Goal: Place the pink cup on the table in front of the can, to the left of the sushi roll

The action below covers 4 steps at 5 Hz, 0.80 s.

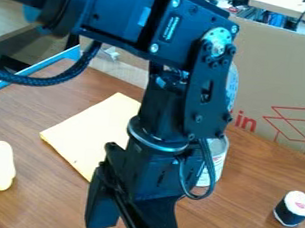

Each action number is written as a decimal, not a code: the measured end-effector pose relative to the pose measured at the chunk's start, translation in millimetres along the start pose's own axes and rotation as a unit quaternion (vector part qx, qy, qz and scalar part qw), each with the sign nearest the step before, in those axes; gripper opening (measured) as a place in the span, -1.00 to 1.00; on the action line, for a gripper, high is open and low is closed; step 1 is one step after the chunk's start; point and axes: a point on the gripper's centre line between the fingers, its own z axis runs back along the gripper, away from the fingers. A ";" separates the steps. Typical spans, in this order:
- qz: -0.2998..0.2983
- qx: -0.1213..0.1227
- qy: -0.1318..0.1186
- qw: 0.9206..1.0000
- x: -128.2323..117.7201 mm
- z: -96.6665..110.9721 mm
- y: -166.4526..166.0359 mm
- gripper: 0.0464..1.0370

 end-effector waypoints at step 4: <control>-0.029 -0.011 -0.079 0.996 64.6 -0.9 -46.5 0.93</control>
